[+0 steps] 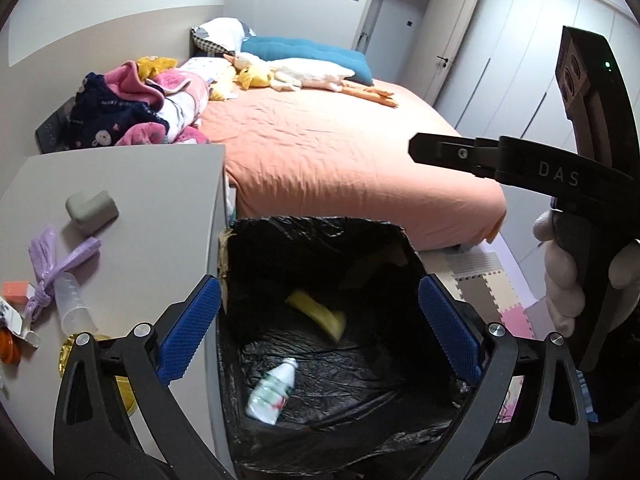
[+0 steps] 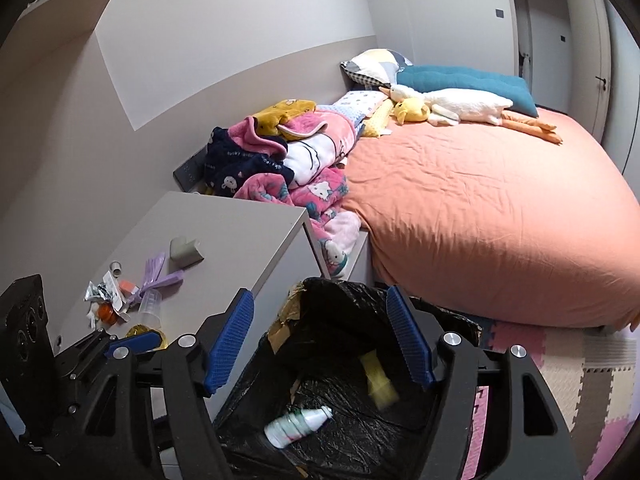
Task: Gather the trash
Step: 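Carry bottle and wrapper over the black bin and open both tools, then grasp the gold foil tin with the left tool while the right tool grasps the clear cup, then move tin and cup over the bin and open both tools, then move both tools back over the remaining trash on the table, then grasp the crumpled foil wrapper with the left tool while the right tool grasps the grey corner guard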
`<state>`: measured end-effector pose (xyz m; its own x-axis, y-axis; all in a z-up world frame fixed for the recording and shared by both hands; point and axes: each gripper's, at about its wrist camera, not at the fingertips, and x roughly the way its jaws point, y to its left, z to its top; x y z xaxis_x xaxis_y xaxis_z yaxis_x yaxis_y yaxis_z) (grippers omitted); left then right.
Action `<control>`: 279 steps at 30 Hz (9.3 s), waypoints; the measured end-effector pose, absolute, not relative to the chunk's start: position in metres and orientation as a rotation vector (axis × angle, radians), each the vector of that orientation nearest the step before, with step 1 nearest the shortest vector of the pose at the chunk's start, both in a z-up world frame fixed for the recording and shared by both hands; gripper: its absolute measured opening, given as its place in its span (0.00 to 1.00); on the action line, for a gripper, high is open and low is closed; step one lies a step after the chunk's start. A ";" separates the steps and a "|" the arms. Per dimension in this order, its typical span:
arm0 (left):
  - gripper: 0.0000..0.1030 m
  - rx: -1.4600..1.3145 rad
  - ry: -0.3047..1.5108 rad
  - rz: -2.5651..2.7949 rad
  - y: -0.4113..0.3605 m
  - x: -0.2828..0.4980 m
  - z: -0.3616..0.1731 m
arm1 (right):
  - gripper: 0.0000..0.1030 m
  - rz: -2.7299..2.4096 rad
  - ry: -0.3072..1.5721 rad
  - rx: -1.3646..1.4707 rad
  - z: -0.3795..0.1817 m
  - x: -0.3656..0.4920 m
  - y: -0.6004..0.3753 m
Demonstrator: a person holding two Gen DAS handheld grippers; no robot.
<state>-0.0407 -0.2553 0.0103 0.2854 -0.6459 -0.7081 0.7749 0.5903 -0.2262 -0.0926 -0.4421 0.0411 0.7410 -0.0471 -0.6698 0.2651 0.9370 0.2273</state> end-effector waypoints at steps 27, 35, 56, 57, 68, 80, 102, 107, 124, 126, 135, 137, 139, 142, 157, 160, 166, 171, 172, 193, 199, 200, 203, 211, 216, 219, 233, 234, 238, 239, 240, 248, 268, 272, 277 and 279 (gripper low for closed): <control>0.93 0.102 0.850 -0.679 -0.174 -0.020 -0.004 | 0.68 -0.007 0.779 0.279 0.027 -0.050 -0.380; 0.93 0.093 0.893 -0.567 -0.147 -0.004 -0.025 | 0.68 0.037 0.799 0.270 0.019 -0.034 -0.354; 0.69 0.121 0.987 -0.498 -0.126 0.029 -0.076 | 0.68 0.122 0.860 0.245 -0.003 0.007 -0.300; 0.70 0.119 0.986 -0.505 -0.125 0.029 -0.076 | 0.68 0.133 0.868 0.245 -0.005 0.011 -0.296; 0.70 0.078 0.980 -0.492 -0.097 0.028 -0.069 | 0.68 0.249 0.946 0.229 -0.020 0.036 -0.258; 0.70 0.021 0.986 -0.403 -0.050 0.031 -0.062 | 0.68 0.325 1.017 0.217 -0.047 0.067 -0.214; 0.70 -0.010 0.968 -0.424 -0.043 0.037 -0.055 | 0.40 0.346 1.062 0.298 -0.065 0.087 -0.210; 0.70 -0.002 0.946 -0.444 -0.055 0.032 -0.045 | 0.40 0.353 1.029 0.312 -0.048 0.075 -0.225; 0.70 0.043 0.874 -0.597 -0.121 0.000 -0.015 | 0.40 0.260 0.927 0.355 -0.009 0.017 -0.296; 0.70 0.051 0.866 -0.619 -0.130 -0.004 -0.012 | 0.40 0.244 0.916 0.362 -0.006 0.010 -0.304; 0.70 0.092 0.849 -0.734 -0.176 -0.016 -0.004 | 0.40 0.165 0.866 0.402 0.004 -0.023 -0.350; 0.70 0.104 0.846 -0.758 -0.185 -0.019 -0.003 | 0.40 0.144 0.857 0.409 0.006 -0.031 -0.360; 0.70 0.118 0.843 -0.785 -0.196 -0.022 -0.003 | 0.40 0.124 0.850 0.414 0.007 -0.037 -0.370; 0.70 0.134 0.842 -0.824 -0.212 -0.025 -0.002 | 0.40 0.095 0.841 0.424 0.009 -0.047 -0.385; 0.70 0.201 0.853 -0.944 -0.265 -0.040 -0.004 | 0.40 -0.028 0.808 0.484 0.010 -0.081 -0.446; 0.78 0.203 0.883 -0.935 -0.270 -0.039 -0.010 | 0.42 -0.044 0.808 0.492 0.009 -0.086 -0.454; 0.94 0.202 0.938 -0.875 -0.275 -0.032 -0.018 | 0.76 -0.158 0.755 0.482 0.014 -0.096 -0.465; 0.94 0.189 0.923 -0.860 -0.271 -0.031 -0.016 | 0.76 -0.151 0.761 0.501 0.012 -0.095 -0.471; 0.94 0.187 0.922 -0.857 -0.270 -0.030 -0.016 | 0.76 -0.148 0.762 0.503 0.011 -0.095 -0.471; 0.94 0.122 0.914 -0.725 -0.215 -0.017 -0.012 | 0.77 -0.001 0.807 0.420 0.009 -0.059 -0.411; 0.94 0.094 0.916 -0.666 -0.190 -0.010 -0.011 | 0.77 0.048 0.825 0.396 0.008 -0.043 -0.386; 0.94 0.089 0.916 -0.655 -0.185 -0.009 -0.011 | 0.77 0.054 0.826 0.393 0.008 -0.041 -0.383; 0.94 0.077 0.913 -0.621 -0.172 -0.005 -0.010 | 0.77 0.066 0.827 0.381 0.009 -0.033 -0.373; 0.94 0.034 0.924 -0.531 -0.138 0.009 -0.012 | 0.77 0.118 0.824 0.341 0.008 -0.007 -0.347; 0.94 -0.001 0.935 -0.482 -0.116 0.018 -0.016 | 0.77 0.139 0.843 0.321 0.004 0.009 -0.330; 0.94 -0.034 0.939 -0.449 -0.099 0.025 -0.017 | 0.77 0.153 0.857 0.308 0.001 0.020 -0.320; 0.94 -0.121 0.936 -0.289 -0.049 0.065 -0.015 | 0.77 0.193 0.887 0.238 -0.011 0.073 -0.277; 0.94 -0.118 0.937 -0.283 -0.048 0.067 -0.016 | 0.77 0.194 0.888 0.233 -0.012 0.077 -0.275; 0.94 -0.118 0.949 -0.234 -0.039 0.083 -0.022 | 0.77 0.193 0.896 0.208 -0.017 0.096 -0.265; 0.94 -0.123 0.950 -0.223 -0.037 0.087 -0.023 | 0.77 0.190 0.899 0.203 -0.019 0.100 -0.263; 0.94 -0.124 0.949 -0.216 -0.035 0.089 -0.023 | 0.77 0.188 0.903 0.199 -0.022 0.106 -0.261; 0.79 -0.096 0.957 -0.181 -0.033 0.113 -0.028 | 0.77 0.162 0.924 0.171 -0.039 0.139 -0.252; 0.20 -0.186 1.001 -0.142 -0.018 0.136 -0.045 | 0.61 0.159 0.980 0.073 -0.076 0.186 -0.246; 0.14 -0.189 0.991 -0.143 -0.016 0.132 -0.042 | 0.60 0.160 0.977 0.101 -0.075 0.185 -0.250; 0.12 -0.166 0.960 -0.149 -0.019 0.125 -0.032 | 0.59 0.164 0.964 0.132 -0.068 0.179 -0.256; 0.12 -0.167 0.952 -0.153 -0.021 0.123 -0.027 | 0.59 0.166 0.958 0.144 -0.063 0.176 -0.258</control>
